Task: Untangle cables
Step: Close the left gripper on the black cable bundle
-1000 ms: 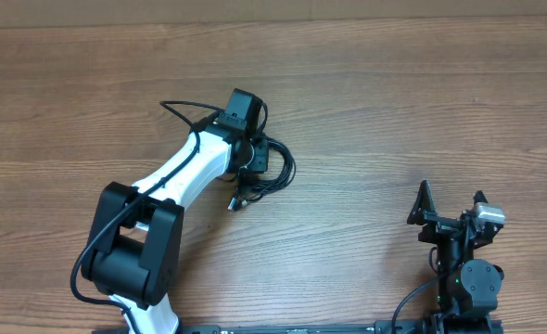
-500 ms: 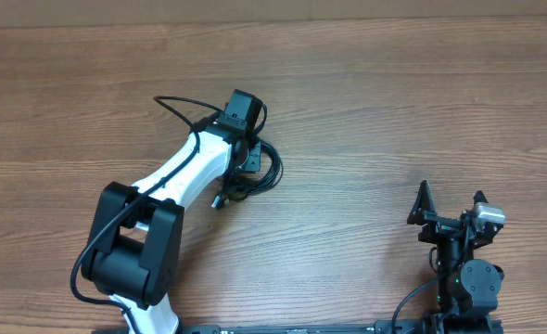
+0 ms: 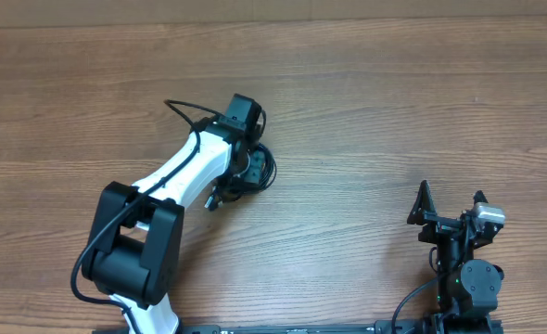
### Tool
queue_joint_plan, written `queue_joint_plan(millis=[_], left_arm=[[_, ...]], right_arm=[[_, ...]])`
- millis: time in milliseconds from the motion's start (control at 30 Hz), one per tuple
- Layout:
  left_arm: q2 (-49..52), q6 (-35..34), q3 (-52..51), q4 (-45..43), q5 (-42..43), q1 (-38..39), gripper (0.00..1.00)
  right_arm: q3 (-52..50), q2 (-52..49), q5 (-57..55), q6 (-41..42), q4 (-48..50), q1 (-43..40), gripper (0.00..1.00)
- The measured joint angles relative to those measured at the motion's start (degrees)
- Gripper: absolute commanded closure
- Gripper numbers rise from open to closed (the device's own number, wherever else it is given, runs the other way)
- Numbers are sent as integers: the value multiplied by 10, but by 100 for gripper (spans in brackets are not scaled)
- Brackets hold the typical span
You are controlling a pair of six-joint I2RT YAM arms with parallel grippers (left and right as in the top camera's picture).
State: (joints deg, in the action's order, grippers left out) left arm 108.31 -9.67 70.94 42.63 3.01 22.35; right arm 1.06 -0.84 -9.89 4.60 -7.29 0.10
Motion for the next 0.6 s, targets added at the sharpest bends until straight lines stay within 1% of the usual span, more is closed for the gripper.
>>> queue_joint_plan(millis=[67,133,200,233,267,333,433,500,567,600], left_arm=[[0,20,1,26,25,0,39],[0,39,1,43,46,0,33],[0,44,1,62,52,0,35],[0,45,1,70,52,0,39],[0,48,1,80,52,0,47],[0,54,1,97,52,0,56],[0,56,1,117,52,0,55],[0,55,1,127,52,0,58],[0,54,1,137,52,0,75],[0,53,1,144,52,0,74]], right_arm=[[0,0,0,0,0,0,0],[0,0,0,0,0,0,0],[0,0,0,0,0,0,0],[0,0,0,0,0,0,0],[0,0,0,0,0,0,0],[0,0,0,0,0,0,0],[0,0,0,0,0,0,0],[0,0,0,0,0,0,0],[0,0,0,0,0,0,0],[0,0,0,0,0,0,0]])
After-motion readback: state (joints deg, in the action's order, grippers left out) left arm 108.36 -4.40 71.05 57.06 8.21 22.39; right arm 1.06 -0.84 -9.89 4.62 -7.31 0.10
